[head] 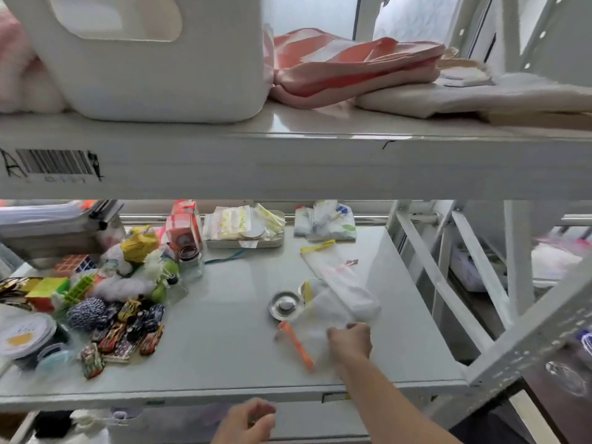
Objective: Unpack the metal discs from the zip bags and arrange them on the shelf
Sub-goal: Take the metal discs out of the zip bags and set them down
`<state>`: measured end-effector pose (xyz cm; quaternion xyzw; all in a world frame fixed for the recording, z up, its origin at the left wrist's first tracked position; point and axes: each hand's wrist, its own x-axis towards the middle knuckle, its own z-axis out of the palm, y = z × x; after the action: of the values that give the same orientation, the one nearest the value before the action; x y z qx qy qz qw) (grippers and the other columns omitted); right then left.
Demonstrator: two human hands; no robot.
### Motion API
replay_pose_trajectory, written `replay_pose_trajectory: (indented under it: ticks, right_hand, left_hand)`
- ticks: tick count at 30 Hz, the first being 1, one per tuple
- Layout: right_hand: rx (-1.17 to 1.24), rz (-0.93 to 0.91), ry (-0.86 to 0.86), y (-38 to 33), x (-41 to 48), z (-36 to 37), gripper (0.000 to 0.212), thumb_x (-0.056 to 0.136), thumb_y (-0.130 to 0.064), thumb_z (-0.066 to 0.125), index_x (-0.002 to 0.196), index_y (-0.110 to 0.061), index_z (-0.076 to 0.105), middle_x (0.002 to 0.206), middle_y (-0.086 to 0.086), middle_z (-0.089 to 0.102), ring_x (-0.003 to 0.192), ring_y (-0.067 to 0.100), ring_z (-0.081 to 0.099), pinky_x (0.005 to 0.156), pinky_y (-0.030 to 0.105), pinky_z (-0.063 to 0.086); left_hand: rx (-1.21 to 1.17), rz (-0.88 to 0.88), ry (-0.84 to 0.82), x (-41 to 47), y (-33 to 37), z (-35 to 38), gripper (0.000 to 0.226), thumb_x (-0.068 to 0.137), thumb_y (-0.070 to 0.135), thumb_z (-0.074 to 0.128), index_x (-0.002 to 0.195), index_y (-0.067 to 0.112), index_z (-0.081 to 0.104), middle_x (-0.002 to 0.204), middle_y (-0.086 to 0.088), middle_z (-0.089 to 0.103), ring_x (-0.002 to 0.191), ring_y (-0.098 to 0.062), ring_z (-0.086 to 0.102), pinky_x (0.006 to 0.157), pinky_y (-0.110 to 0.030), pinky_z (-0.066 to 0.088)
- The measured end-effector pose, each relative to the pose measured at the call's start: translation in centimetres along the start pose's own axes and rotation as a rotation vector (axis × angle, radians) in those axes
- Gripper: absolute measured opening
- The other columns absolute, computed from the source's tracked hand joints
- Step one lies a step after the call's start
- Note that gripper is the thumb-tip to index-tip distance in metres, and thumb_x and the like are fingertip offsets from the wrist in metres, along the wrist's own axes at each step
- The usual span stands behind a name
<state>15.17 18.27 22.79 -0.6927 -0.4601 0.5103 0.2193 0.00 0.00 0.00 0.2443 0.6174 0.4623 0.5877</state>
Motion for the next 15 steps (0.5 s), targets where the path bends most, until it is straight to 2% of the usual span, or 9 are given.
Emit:
replay_pose_trajectory:
  ticks: [2, 4, 6, 7, 9, 10, 11, 13, 15]
  right_hand:
    - [0.198, 0.020, -0.069, 0.2, -0.3, -0.1, 0.034, 0.080, -0.006, 0.073, 0.108, -0.002, 0.055, 0.078, 0.011, 0.065, 0.065, 0.023, 0.061, 0.062, 0.033, 0.055]
    - [0.482, 0.117, -0.157, 0.4, -1.7, -0.1, 0.023, 0.081, 0.003, 0.072, 0.094, -0.003, 0.054, 0.061, 0.014, 0.065, 0.050, 0.021, 0.061, 0.045, 0.026, 0.053]
    - [0.612, 0.198, -0.256, 0.9, -4.0, 0.0, 0.016, 0.080, 0.008, 0.072, 0.082, 0.002, 0.057, 0.054, 0.018, 0.066, 0.047, 0.025, 0.062, 0.040, 0.024, 0.051]
    - [0.629, 0.207, -0.297, 1.4, -5.2, 0.1, 0.014, 0.077, 0.010, 0.073, 0.077, 0.005, 0.060, 0.055, 0.021, 0.068, 0.048, 0.028, 0.064, 0.042, 0.027, 0.053]
    - [0.631, 0.229, -0.383, 2.1, -7.3, -0.1, 0.017, 0.072, 0.011, 0.078, 0.081, 0.012, 0.064, 0.065, 0.028, 0.071, 0.058, 0.035, 0.071, 0.050, 0.035, 0.058]
    - [0.617, 0.250, -0.446, 2.3, -8.1, -0.5, 0.020, 0.073, 0.009, 0.079, 0.087, 0.014, 0.066, 0.069, 0.029, 0.073, 0.059, 0.035, 0.073, 0.052, 0.036, 0.059]
    - [0.594, 0.275, -0.507, 2.2, -8.5, -1.1, 0.020, 0.079, 0.004, 0.077, 0.091, 0.015, 0.067, 0.069, 0.027, 0.074, 0.056, 0.032, 0.073, 0.050, 0.033, 0.058]
    - [0.486, 0.271, -0.513, 1.4, -8.0, -3.0, 0.021, 0.088, -0.011, 0.071, 0.087, 0.010, 0.068, 0.060, 0.017, 0.072, 0.041, 0.023, 0.064, 0.041, 0.024, 0.048]
    - [0.314, 0.061, -0.313, 0.1, -5.2, -4.9, 0.023, 0.087, -0.018, 0.072, 0.080, 0.002, 0.064, 0.057, 0.009, 0.064, 0.042, 0.020, 0.055, 0.040, 0.025, 0.042]
  left_hand:
    - [0.040, -0.102, -0.008, -8.5, 11.0, 5.3, 0.041, 0.062, 0.034, 0.080, 0.094, 0.008, 0.078, 0.068, -0.002, 0.076, 0.064, -0.016, 0.070, 0.061, -0.023, 0.054]
    - [-0.138, -0.023, 0.107, -13.0, 16.0, 8.8, 0.046, 0.058, 0.033, 0.081, 0.096, 0.008, 0.077, 0.084, -0.009, 0.077, 0.075, -0.022, 0.071, 0.059, -0.024, 0.053]
    - [-0.324, -0.087, 0.094, -11.1, 18.3, 11.7, 0.043, 0.066, 0.034, 0.079, 0.104, 0.015, 0.074, 0.103, -0.010, 0.079, 0.089, -0.022, 0.076, 0.057, -0.024, 0.059]
    - [-0.311, 0.011, 0.040, -12.4, 19.2, 12.3, 0.032, 0.073, 0.029, 0.078, 0.101, 0.014, 0.075, 0.097, -0.010, 0.081, 0.082, -0.019, 0.079, 0.052, -0.024, 0.060]
    - [-0.337, 0.188, 0.161, -11.2, 19.9, 13.9, 0.006, 0.092, 0.008, 0.071, 0.088, 0.004, 0.073, 0.061, -0.012, 0.077, 0.046, -0.016, 0.073, 0.038, -0.019, 0.054]
    - [-0.379, 0.160, 0.252, -9.6, 19.8, 13.8, 0.017, 0.098, 0.010, 0.065, 0.086, 0.000, 0.070, 0.055, -0.015, 0.073, 0.036, -0.018, 0.066, 0.033, -0.019, 0.049]
    - [-0.473, 0.165, 0.279, -9.7, 20.3, 13.6, 0.023, 0.102, 0.015, 0.060, 0.091, -0.003, 0.070, 0.061, -0.022, 0.072, 0.036, -0.022, 0.063, 0.033, -0.020, 0.047]
    - [-0.608, 0.175, 0.416, -9.3, 20.8, 12.7, 0.023, 0.103, 0.009, 0.054, 0.113, -0.008, 0.066, 0.101, -0.036, 0.071, 0.062, -0.029, 0.069, 0.044, -0.028, 0.054]
    - [-0.557, 0.213, 0.481, -9.0, 21.5, 11.6, 0.020, 0.101, -0.009, 0.047, 0.110, -0.005, 0.065, 0.117, -0.032, 0.065, 0.077, -0.028, 0.072, 0.049, -0.029, 0.061]
